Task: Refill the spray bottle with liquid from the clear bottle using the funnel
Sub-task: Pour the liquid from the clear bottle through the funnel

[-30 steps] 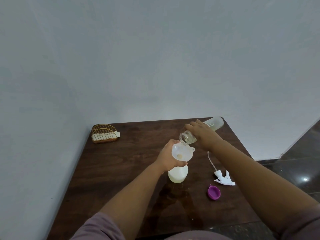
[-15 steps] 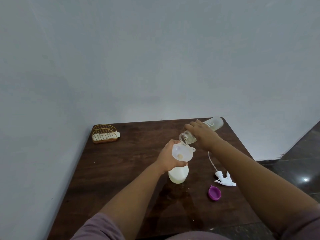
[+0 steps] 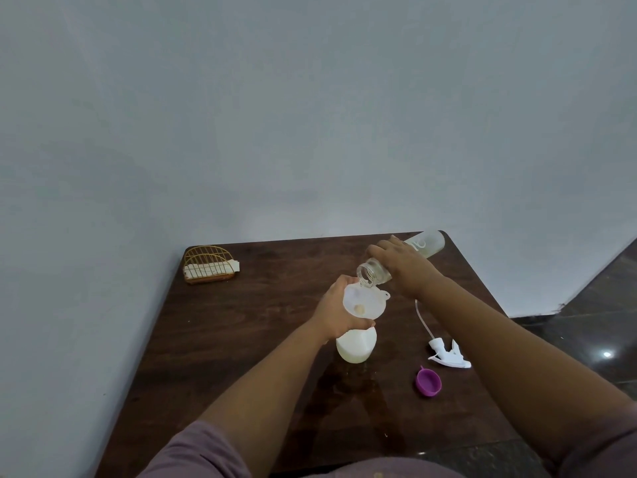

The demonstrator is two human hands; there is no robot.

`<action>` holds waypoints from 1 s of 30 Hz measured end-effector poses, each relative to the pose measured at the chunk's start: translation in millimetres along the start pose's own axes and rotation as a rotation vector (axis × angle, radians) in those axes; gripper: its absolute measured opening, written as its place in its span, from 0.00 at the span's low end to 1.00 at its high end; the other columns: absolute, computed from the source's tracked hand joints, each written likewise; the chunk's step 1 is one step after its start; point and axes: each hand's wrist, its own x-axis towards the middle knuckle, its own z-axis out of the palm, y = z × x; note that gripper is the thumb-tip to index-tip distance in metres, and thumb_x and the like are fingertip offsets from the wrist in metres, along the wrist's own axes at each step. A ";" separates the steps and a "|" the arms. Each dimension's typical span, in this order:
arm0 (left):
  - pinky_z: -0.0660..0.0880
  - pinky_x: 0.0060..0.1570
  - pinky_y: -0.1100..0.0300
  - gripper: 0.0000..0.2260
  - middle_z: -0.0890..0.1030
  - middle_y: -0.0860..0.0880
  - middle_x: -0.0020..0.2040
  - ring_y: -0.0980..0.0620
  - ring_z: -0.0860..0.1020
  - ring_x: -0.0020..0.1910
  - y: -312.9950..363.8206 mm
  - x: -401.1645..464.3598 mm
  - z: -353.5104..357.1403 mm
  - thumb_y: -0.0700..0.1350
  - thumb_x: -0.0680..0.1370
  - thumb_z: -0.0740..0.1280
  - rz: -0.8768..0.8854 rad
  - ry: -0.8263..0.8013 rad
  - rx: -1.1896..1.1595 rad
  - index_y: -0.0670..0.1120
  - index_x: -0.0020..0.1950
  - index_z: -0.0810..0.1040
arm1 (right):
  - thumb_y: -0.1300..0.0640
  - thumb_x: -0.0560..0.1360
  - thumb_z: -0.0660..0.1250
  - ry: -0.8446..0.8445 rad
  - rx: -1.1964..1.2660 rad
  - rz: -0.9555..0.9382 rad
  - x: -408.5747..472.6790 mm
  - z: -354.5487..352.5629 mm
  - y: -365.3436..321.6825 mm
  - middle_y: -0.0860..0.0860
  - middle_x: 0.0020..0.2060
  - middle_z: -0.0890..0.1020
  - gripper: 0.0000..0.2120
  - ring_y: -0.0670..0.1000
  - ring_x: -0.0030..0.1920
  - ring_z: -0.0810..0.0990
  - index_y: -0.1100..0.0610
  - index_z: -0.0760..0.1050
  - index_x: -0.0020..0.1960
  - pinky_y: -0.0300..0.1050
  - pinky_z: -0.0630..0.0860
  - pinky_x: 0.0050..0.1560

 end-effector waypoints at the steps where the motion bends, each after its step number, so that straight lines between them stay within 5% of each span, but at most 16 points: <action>1: 0.76 0.59 0.52 0.35 0.72 0.54 0.62 0.51 0.73 0.60 0.1 -0.1 -0.2 0.49 0.65 0.80 0.002 -0.001 0.001 0.56 0.66 0.65 | 0.62 0.68 0.72 0.001 0.002 0.003 -0.3 -0.2 -0.4 0.51 0.55 0.75 0.24 0.55 0.57 0.71 0.54 0.70 0.61 0.51 0.71 0.58; 14: 0.76 0.58 0.51 0.35 0.73 0.53 0.63 0.51 0.73 0.60 1.3 -1.7 -2.1 0.49 0.64 0.80 0.011 -0.009 0.000 0.55 0.65 0.66 | 0.62 0.68 0.71 0.021 0.001 -0.004 0.9 0.4 1.7 0.52 0.53 0.75 0.22 0.54 0.55 0.71 0.55 0.70 0.60 0.49 0.71 0.54; 23: 0.76 0.59 0.53 0.35 0.73 0.52 0.63 0.52 0.73 0.60 3.4 -1.3 -2.0 0.49 0.65 0.80 0.036 -0.012 0.031 0.53 0.66 0.66 | 0.61 0.66 0.73 -0.001 0.018 -0.012 2.1 4.9 3.3 0.52 0.52 0.76 0.22 0.55 0.55 0.73 0.55 0.70 0.58 0.57 0.70 0.63; 30: 0.76 0.60 0.49 0.35 0.73 0.52 0.62 0.50 0.73 0.60 1.8 -1.0 -2.3 0.49 0.64 0.80 0.009 -0.010 -0.017 0.54 0.66 0.66 | 0.60 0.66 0.72 0.014 0.014 -0.013 3.6 5.3 4.2 0.51 0.50 0.75 0.22 0.54 0.53 0.72 0.54 0.70 0.58 0.54 0.72 0.57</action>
